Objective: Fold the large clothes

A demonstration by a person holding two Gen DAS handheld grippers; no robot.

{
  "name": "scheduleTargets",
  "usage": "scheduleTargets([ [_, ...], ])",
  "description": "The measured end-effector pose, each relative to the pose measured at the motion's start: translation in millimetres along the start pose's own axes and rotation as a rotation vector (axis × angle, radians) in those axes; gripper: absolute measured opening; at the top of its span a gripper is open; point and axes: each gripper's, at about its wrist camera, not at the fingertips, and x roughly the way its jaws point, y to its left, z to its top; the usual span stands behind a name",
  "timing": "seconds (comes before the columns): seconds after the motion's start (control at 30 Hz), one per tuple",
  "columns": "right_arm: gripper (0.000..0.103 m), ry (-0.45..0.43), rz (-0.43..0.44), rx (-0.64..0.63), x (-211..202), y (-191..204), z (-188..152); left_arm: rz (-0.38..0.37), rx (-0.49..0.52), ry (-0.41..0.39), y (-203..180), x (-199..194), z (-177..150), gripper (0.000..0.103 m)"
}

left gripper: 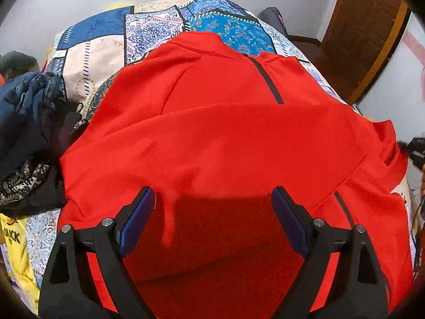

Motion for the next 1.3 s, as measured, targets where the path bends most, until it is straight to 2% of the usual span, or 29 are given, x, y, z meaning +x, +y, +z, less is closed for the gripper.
scheduleTargets([
  [0.2,0.006,-0.133,0.1,-0.198,-63,73,3,0.006,0.008,-0.038,3,-15,-1,0.09],
  [0.33,0.006,-0.177,0.225,-0.31,-102,130,-4,0.005,0.017,-0.074,4,-30,-1,0.09],
  [0.47,0.006,-0.172,0.343,-0.421,-123,182,-23,-0.002,0.021,-0.094,7,-41,1,0.09],
  [0.57,0.006,-0.126,0.407,-0.519,-121,217,-53,-0.004,0.019,-0.105,10,-48,1,0.09],
  [0.7,0.006,-0.002,0.414,-0.644,-86,245,-95,0.004,0.023,-0.123,15,-57,-2,0.09],
  [0.8,0.006,0.142,0.374,-0.734,-48,259,-136,0.006,0.028,-0.123,19,-61,-7,0.09],
  [0.9,0.006,0.276,0.299,-0.794,-7,254,-171,0.013,0.028,-0.113,23,-60,-12,0.09],
  [0.97,0.006,0.324,0.257,-0.812,10,247,-185,0.015,0.026,-0.103,25,-59,-15,0.09],
  [1.13,0.007,0.417,0.189,-0.815,22,239,-190,0.013,0.036,-0.086,23,-58,-18,0.09],
  [1.23,0.015,0.452,0.183,-0.815,12,236,-180,0.004,0.048,-0.085,17,-58,-14,0.09],
  [1.3,0.021,0.44,0.191,-0.806,3,230,-171,-0.004,0.063,-0.088,9,-59,-9,0.09],
])
